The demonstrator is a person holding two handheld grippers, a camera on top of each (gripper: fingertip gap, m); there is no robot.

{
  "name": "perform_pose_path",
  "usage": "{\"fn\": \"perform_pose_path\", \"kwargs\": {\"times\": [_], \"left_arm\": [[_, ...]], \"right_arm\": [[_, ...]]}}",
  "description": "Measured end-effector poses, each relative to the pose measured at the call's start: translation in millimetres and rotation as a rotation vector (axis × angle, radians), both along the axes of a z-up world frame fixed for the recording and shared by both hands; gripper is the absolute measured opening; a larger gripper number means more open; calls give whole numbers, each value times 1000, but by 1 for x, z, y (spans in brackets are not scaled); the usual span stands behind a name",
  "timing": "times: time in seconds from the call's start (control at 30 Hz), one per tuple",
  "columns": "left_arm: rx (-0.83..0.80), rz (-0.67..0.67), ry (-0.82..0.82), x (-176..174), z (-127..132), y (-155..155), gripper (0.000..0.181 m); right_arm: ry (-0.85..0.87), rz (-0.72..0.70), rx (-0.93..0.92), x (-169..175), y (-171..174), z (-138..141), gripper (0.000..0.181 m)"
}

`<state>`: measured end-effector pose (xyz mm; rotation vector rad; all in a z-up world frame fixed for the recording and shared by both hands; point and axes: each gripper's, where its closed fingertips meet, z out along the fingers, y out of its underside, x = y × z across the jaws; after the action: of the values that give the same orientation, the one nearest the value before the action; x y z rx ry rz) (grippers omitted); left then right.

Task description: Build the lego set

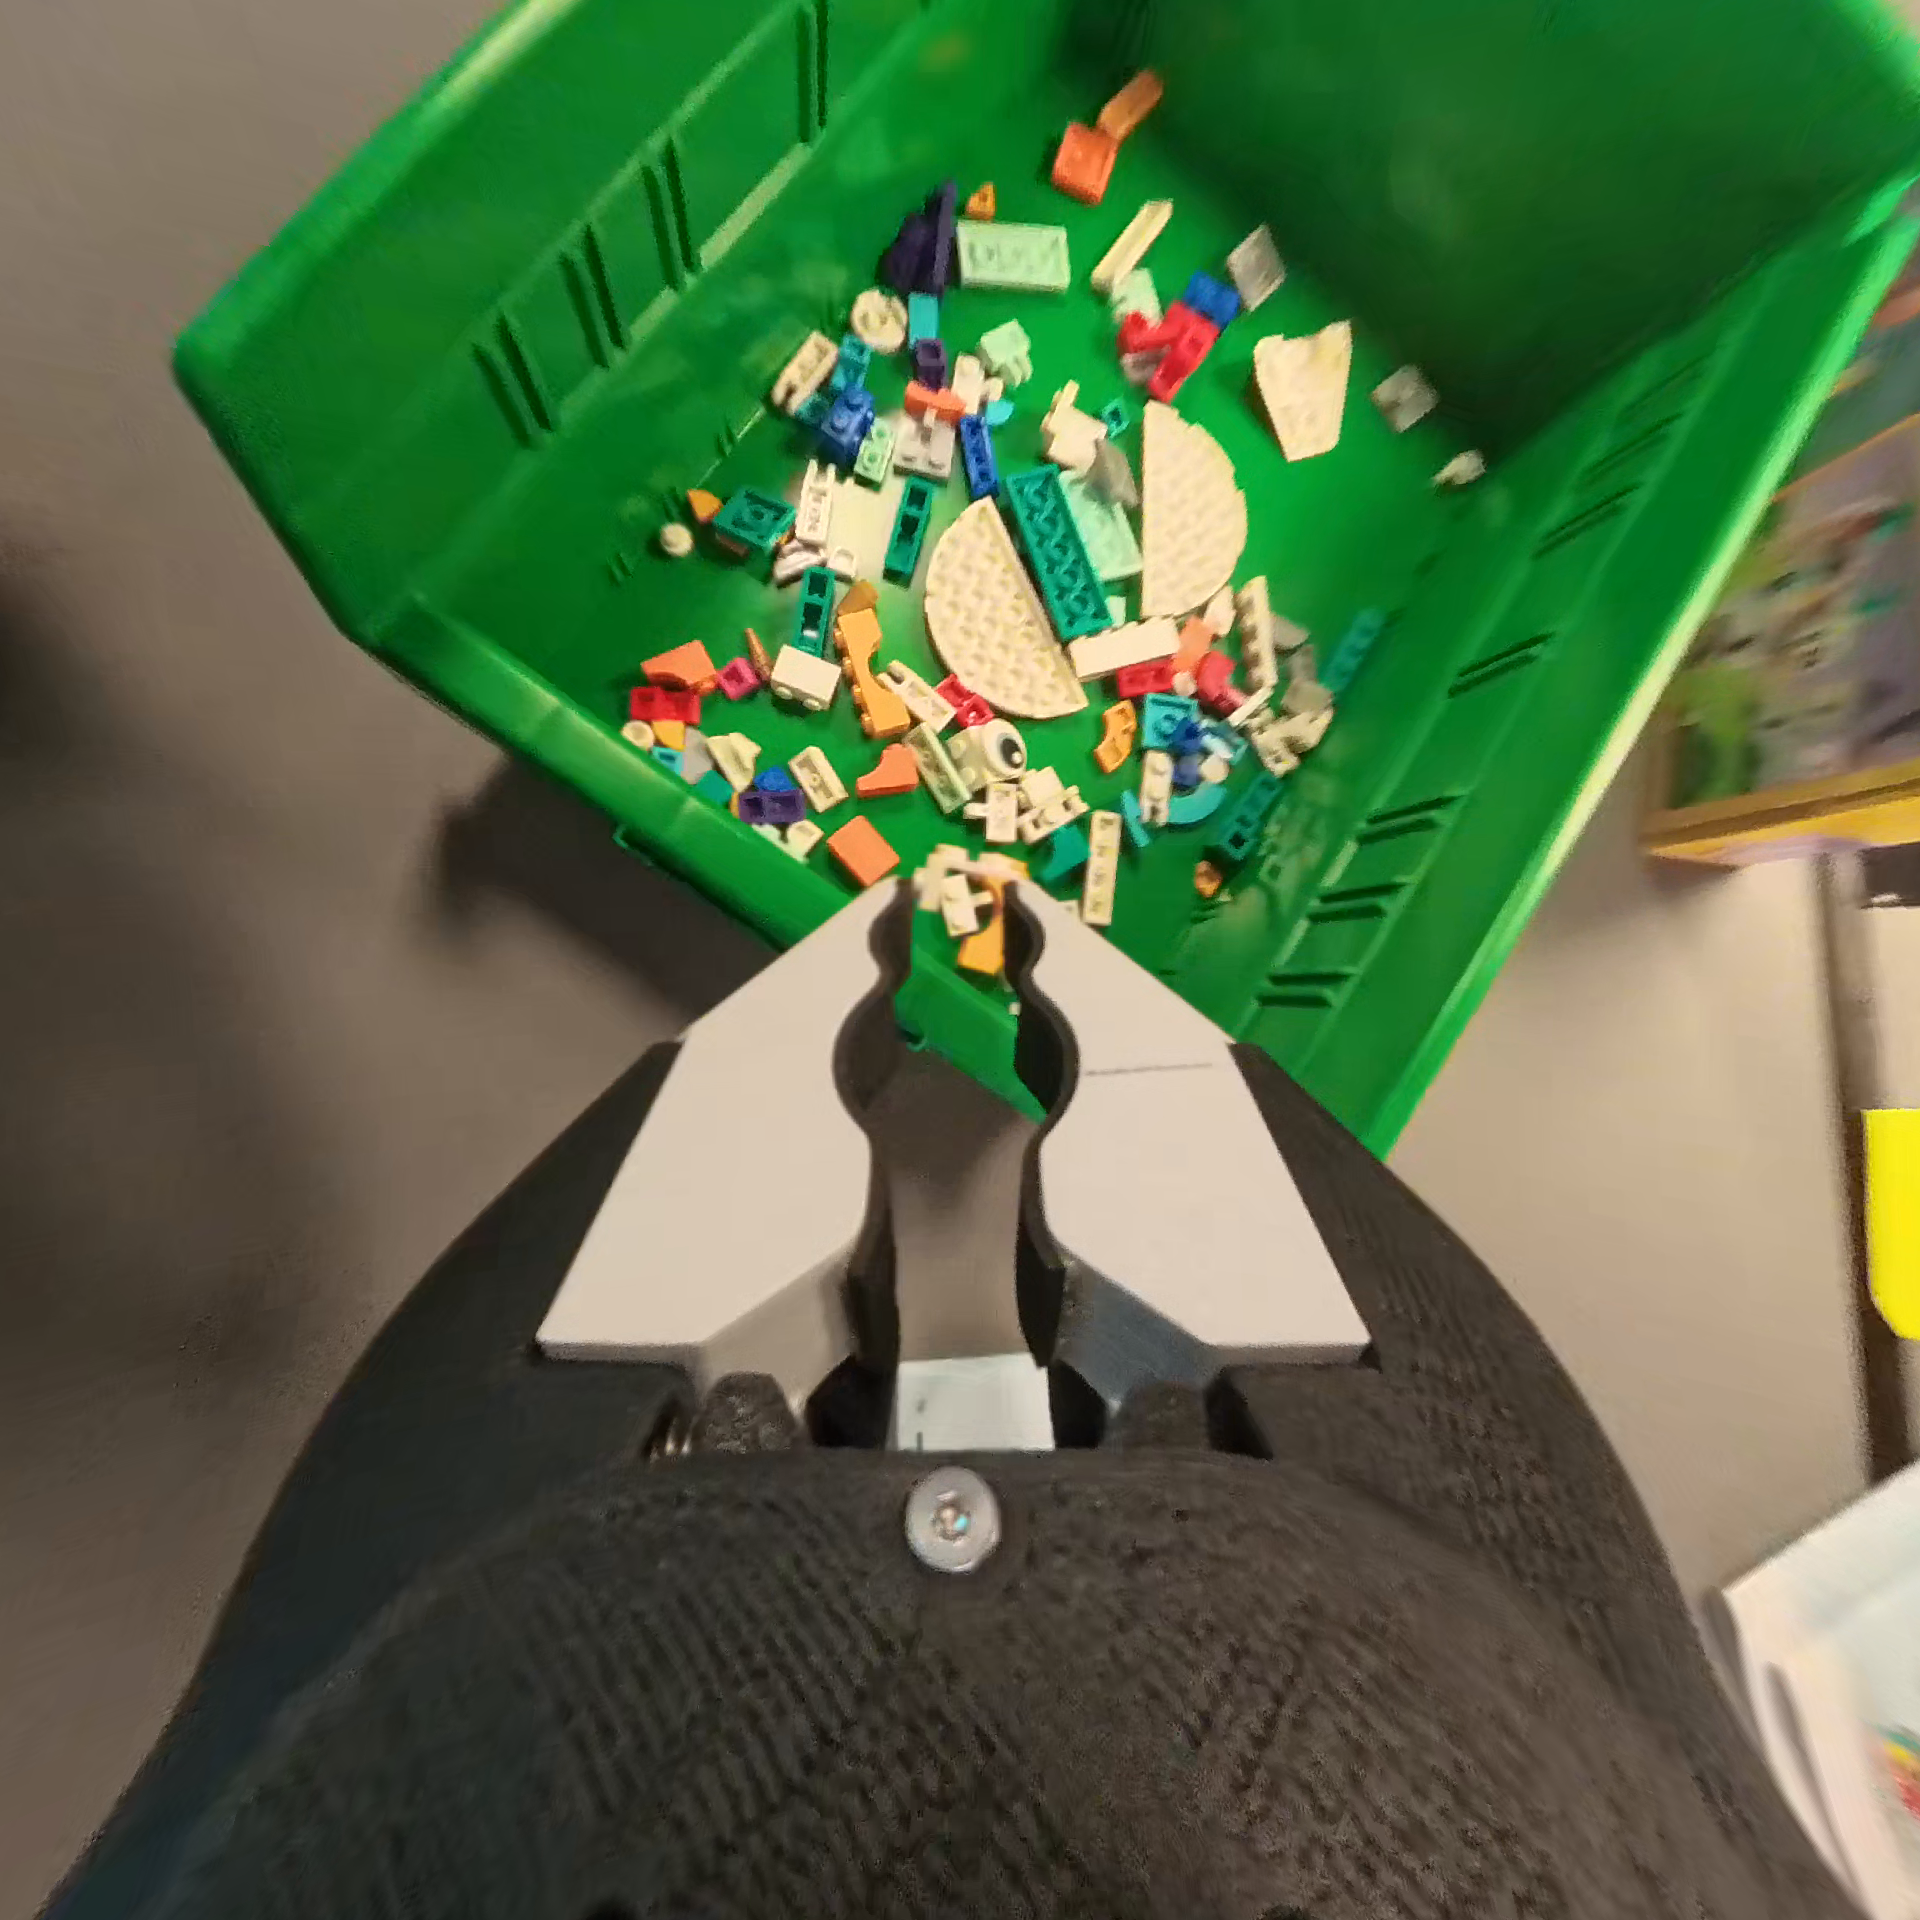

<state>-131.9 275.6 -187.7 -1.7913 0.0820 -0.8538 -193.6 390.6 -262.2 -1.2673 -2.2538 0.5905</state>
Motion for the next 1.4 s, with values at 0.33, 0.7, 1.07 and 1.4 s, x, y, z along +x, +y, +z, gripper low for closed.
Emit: {"fn": "perform_pose_path", "kwargs": {"times": [0.33,0.7,1.07,1.4], "left_arm": [[-36,-33,6,12,-14,7,16],[-68,-101,48,41,-24,21,16],[-97,-121,60,45,-30,22,17],[-112,-130,83,55,-35,36,16]], "right_arm": [[87,-78,-73,8,12,12,31],[229,-102,495,-4,64,7,90],[259,-280,477,1,105,13,112],[415,-403,205,51,113,53,109]]}}
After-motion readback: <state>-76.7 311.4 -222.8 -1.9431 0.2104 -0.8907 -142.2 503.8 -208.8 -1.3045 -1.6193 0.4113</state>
